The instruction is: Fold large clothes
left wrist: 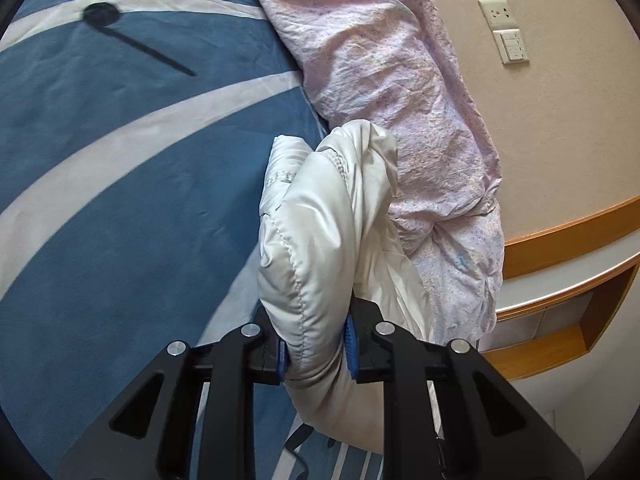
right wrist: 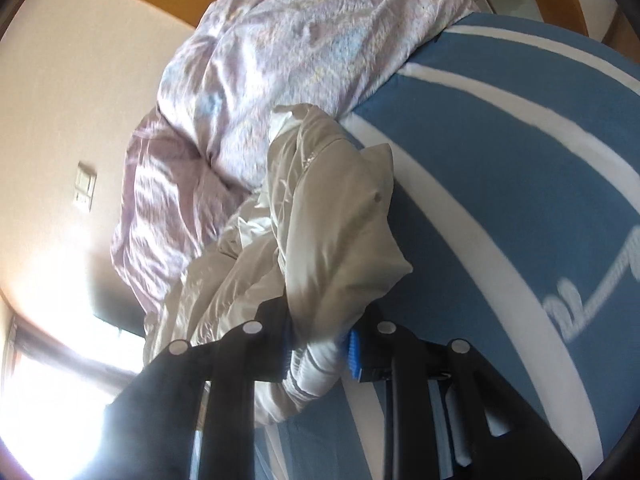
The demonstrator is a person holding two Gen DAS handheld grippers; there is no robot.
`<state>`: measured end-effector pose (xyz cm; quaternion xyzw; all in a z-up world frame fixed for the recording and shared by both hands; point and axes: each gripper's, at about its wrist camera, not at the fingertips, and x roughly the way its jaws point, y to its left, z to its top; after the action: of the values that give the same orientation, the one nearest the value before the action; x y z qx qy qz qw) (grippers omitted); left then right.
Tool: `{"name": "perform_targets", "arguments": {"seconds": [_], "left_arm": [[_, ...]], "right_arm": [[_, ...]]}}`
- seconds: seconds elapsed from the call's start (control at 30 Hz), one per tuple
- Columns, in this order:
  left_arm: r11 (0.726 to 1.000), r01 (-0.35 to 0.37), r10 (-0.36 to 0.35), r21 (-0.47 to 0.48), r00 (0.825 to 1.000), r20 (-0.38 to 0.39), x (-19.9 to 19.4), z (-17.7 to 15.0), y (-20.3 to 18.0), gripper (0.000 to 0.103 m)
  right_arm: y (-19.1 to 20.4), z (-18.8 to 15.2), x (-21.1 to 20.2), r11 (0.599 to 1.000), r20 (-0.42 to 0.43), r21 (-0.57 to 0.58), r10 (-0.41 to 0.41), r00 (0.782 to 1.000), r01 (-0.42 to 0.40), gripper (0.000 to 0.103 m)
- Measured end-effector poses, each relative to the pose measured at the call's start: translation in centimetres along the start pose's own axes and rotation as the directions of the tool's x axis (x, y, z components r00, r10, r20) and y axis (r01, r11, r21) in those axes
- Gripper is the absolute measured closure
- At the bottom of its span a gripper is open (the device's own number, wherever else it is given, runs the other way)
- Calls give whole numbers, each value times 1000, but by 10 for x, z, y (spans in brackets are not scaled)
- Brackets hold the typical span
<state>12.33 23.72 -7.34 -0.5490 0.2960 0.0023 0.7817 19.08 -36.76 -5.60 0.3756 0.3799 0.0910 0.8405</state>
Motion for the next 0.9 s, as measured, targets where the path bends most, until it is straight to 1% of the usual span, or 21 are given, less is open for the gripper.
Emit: {"name": "perform_targets", "arguments": {"seconds": [0.23,0.33,0.37,0.4,0.43,0.47,0.5,0.53,0.57,0.6,0.63,0.67,0.7,0.73,0.77,0.83,0.9], "left_arm": [[1000,-6,6,-18,1000,13,-20,-6,14,82],[1000,-12,13,-24,1000,21,-23,-8,18,82],[1000,-16,16,-25,1000,21,-23,-7,20,82],[999,-22,22,-33,1000,19,-21,-8,24,81],[998,-30,31,-47,999,14,-19,-8,28,78],[998,-37,37,-53,999,10,-18,-8,30,77],[997,-48,48,-53,999,10,-16,-8,31,73],[998,-53,54,-47,998,13,-16,-8,31,72],[998,-59,59,-31,998,19,-16,-8,30,71],[998,-69,69,-13,997,25,-17,-9,28,68],[997,-80,80,6,996,30,-16,-9,26,65],[996,-85,85,16,996,32,-16,-10,25,63],[996,-89,88,24,996,35,-16,-10,24,58],[996,-89,88,27,995,36,-16,-10,24,54],[996,-89,88,29,995,38,-15,-11,24,52],[996,-85,83,29,996,44,-15,-12,24,48],[996,-81,79,30,995,59,-16,-13,23,43]], "right_arm": [[1,-16,-7,1000,-24,-27,-8,1000,7,81],[-1,-25,-11,999,-29,-42,-27,999,26,81],[-1,-29,-11,998,-29,-56,-44,999,42,79],[-2,-32,-11,995,-25,-76,-72,997,70,74],[-1,-34,-11,989,-15,-103,-111,994,109,72],[1,-34,-11,983,-4,-123,-139,990,138,66],[3,-36,-13,973,15,-146,-176,984,177,55],[7,-37,-16,960,48,-167,-219,975,224,48],[14,-38,-23,932,123,-202,-281,952,302,39],[21,-39,-31,901,207,-233,-323,924,367,35],[31,-39,-38,872,277,-255,-349,895,419,35],[40,-39,-41,849,319,-277,-361,877,450,35],[50,-39,-41,834,337,-306,-357,871,460,35],[63,-40,-37,821,340,-350,-336,878,450,35],[73,-42,-33,815,331,-385,-315,889,433,35],[97,-46,-18,800,293,-464,-266,918,380,35],[124,-56,3,773,242,-547,-221,945,321,35]]}}
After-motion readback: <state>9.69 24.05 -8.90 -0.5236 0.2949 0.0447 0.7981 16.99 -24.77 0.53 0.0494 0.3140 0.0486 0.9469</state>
